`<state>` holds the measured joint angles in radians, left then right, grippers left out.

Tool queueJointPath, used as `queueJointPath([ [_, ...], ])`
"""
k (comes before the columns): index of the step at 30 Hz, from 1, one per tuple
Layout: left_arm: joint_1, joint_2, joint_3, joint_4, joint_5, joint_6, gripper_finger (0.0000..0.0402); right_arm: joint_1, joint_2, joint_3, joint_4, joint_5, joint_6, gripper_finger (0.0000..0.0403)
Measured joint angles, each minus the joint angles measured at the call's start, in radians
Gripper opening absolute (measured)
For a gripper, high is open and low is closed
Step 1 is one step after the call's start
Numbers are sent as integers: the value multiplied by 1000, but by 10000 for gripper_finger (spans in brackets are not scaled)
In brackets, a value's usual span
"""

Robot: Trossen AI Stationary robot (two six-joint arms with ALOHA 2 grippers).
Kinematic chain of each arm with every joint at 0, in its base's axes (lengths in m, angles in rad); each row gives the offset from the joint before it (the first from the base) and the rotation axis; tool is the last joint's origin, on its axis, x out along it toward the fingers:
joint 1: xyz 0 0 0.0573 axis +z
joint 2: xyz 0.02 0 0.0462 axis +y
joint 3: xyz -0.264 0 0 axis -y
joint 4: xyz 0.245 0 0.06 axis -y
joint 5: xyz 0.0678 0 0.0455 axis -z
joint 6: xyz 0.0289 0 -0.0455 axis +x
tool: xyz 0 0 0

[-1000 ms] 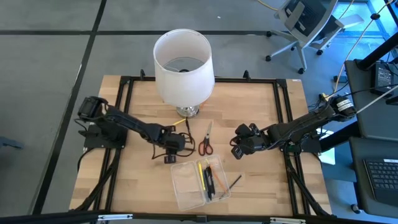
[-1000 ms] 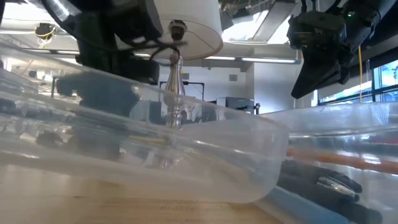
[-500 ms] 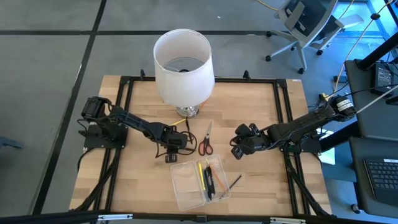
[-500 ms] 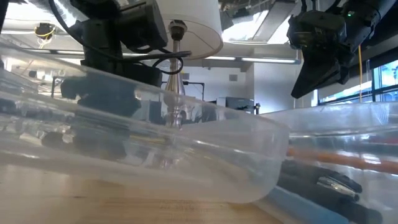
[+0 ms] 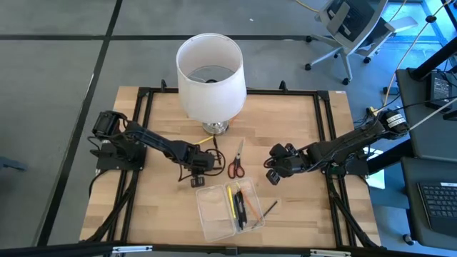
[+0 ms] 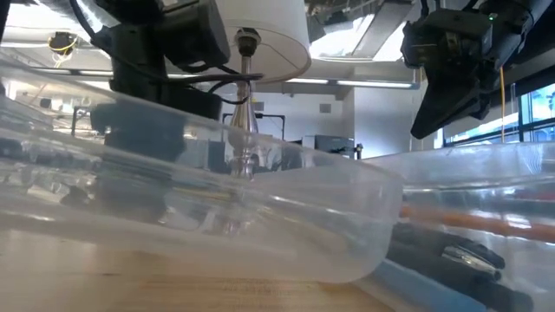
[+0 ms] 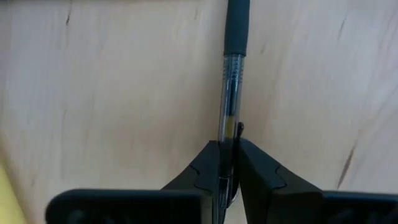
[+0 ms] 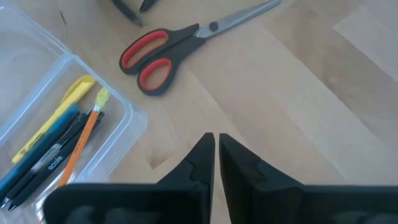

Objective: Pick & place school supplies into a supply box
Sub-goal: Put the black white pen into the transparent supply box

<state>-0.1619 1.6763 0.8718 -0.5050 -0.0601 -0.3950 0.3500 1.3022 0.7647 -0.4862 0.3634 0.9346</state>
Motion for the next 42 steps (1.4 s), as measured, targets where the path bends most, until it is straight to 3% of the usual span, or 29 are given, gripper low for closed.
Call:
queueJointPath([
  [7,-6,-105,-3,-43,-27,-38,23,0,0,0,36,-1,25,27],
  [19,-83,-253,-1,16,-71,-20,21,0,0,0,270,-3,69,27],
  [23,-130,-258,-1,115,-80,41,21,-13,0,0,385,-97,113,27],
  [27,-176,-258,0,207,-135,137,21,-34,0,0,485,-277,111,27],
  [34,-241,-258,1,398,-254,327,21,-34,0,0,588,-249,110,39],
  [42,-305,-259,1,504,-355,705,22,-34,0,0,610,-269,249,102],
])
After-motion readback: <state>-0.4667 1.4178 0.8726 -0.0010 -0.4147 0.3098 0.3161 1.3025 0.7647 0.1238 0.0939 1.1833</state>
